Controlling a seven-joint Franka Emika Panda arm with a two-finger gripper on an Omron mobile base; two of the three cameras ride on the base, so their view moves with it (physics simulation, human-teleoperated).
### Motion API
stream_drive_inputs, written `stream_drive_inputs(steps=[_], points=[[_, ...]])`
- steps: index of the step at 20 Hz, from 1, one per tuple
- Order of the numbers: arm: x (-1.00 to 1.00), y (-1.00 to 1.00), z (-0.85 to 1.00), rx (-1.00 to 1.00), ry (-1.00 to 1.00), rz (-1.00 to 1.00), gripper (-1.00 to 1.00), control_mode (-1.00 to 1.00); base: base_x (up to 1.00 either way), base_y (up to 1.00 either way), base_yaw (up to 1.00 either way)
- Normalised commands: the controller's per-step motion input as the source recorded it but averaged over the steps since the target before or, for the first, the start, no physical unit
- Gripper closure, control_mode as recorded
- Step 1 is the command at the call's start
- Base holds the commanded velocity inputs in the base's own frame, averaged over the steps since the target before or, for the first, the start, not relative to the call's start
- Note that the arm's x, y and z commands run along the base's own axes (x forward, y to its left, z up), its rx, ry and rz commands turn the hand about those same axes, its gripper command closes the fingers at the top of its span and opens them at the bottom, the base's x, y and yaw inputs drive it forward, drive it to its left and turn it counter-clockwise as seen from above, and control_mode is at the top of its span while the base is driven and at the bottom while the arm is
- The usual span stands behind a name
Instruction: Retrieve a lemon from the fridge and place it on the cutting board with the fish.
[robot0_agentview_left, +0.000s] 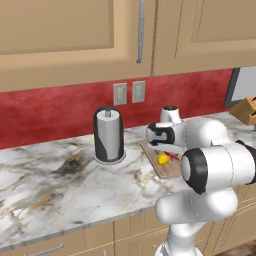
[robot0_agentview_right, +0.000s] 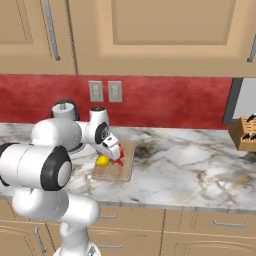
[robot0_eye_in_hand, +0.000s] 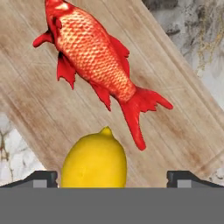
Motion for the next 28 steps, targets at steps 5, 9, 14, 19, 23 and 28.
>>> stream_drive_inputs(steps=[5,9,14,19,23,28], points=[[-0.34,0.0,0.29,0.0,0.0,-0.01,-1.0,-1.0,0.0,0.0,0.0],[-0.72,-0.11,0.24,0.0,0.0,0.0,-1.0,-1.0,0.0,0.0,0.0],[-0.88,-0.22,0.5,0.07,0.0,0.04,-1.0,-1.0,0.0,0.0,0.0],[-0.96,-0.17,0.43,0.05,0.0,0.15,-1.0,-1.0,0.0,0.0,0.0],[-1.0,0.0,0.65,0.09,-0.03,0.17,-1.0,-1.0,0.0,0.0,0.0],[-0.91,0.12,0.64,-0.1,-0.27,0.16,-1.0,-1.0,0.0,0.0,0.0]])
